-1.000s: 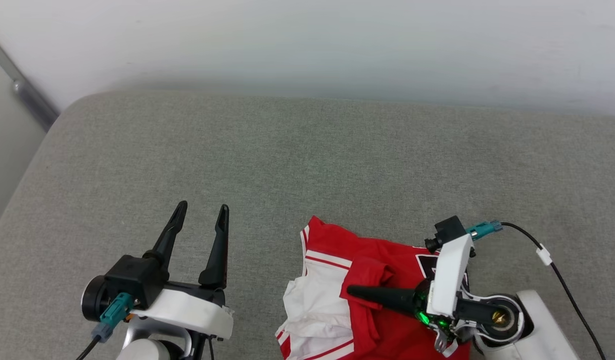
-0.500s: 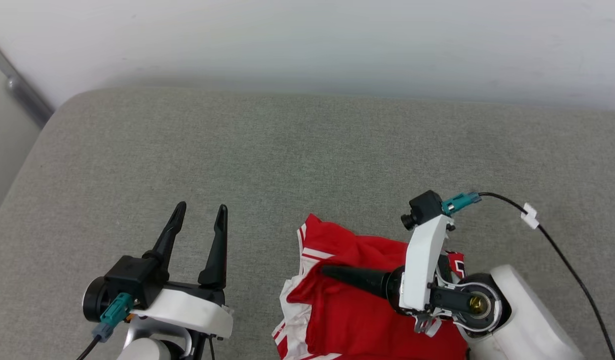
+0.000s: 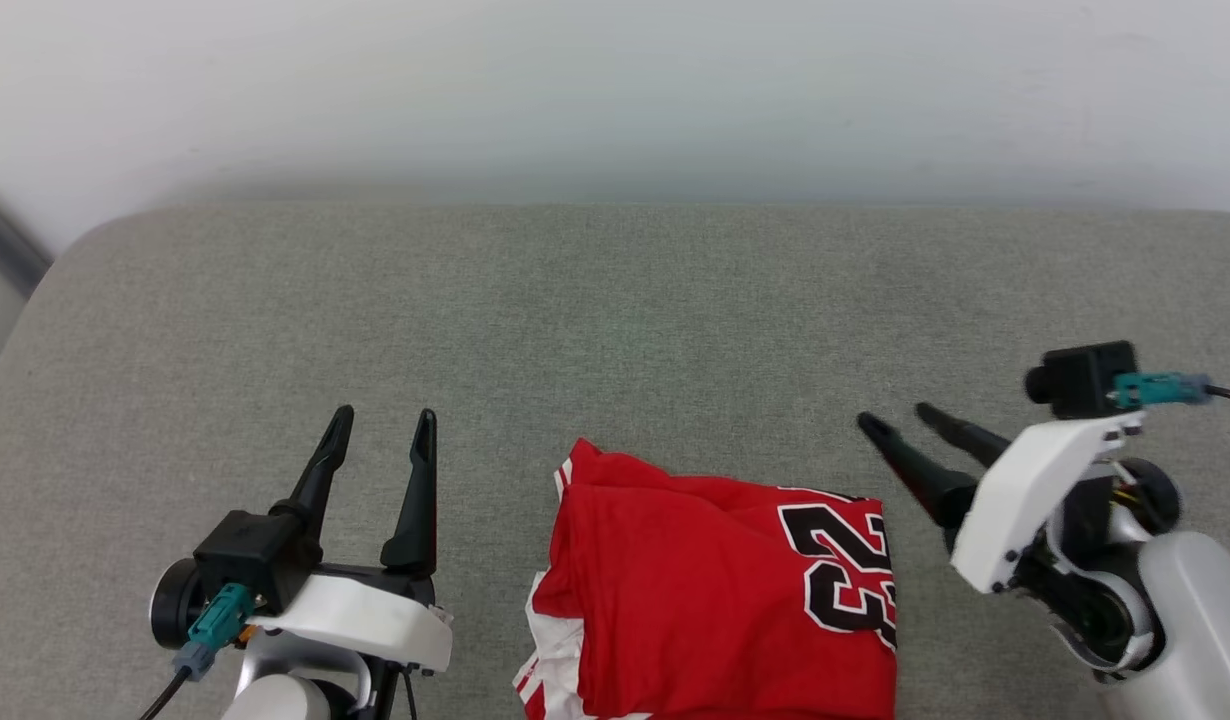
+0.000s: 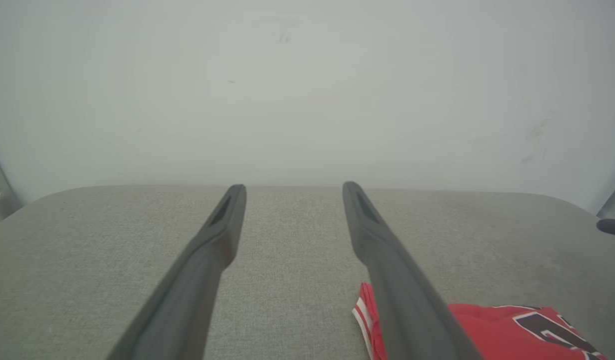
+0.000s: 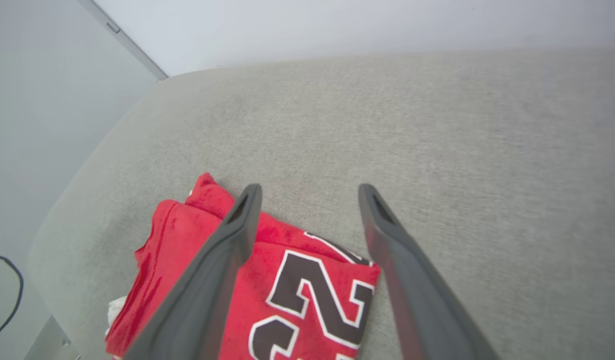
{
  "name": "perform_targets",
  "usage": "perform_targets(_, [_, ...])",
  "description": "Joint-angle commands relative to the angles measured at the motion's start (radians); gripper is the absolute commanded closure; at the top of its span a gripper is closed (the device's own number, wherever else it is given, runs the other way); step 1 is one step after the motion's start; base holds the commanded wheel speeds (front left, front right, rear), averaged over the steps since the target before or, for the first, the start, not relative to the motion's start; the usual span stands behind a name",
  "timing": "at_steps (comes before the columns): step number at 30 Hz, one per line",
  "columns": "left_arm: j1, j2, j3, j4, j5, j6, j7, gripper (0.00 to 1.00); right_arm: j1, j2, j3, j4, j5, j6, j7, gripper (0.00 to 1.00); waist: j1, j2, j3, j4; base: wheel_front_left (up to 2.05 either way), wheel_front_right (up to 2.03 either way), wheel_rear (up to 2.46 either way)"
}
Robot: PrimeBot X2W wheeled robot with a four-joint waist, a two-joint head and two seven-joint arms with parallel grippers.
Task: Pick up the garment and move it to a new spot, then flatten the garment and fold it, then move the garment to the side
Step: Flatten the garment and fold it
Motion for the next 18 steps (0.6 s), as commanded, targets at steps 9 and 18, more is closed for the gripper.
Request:
perform_targets(9, [0.017, 0.011, 0.029, 0.015, -0.001, 0.022, -0.022, 0.0, 0.168, 0.017, -0.283, -0.122, -0.3, 0.0, -0.245, 0.0, 0.0, -0.0001, -0.03, -0.032, 0.0, 0.0, 0.0])
perform_targets(18, [0.052, 0.024, 0.055, 0.05, 0.021, 0.022, -0.043, 0.0, 0.315, 0.073, -0.321, -0.239, -0.43, 0.0, -0.411, 0.0, 0.0, -0.0001, -0.062, -0.044, 0.0, 0.0, 0.0])
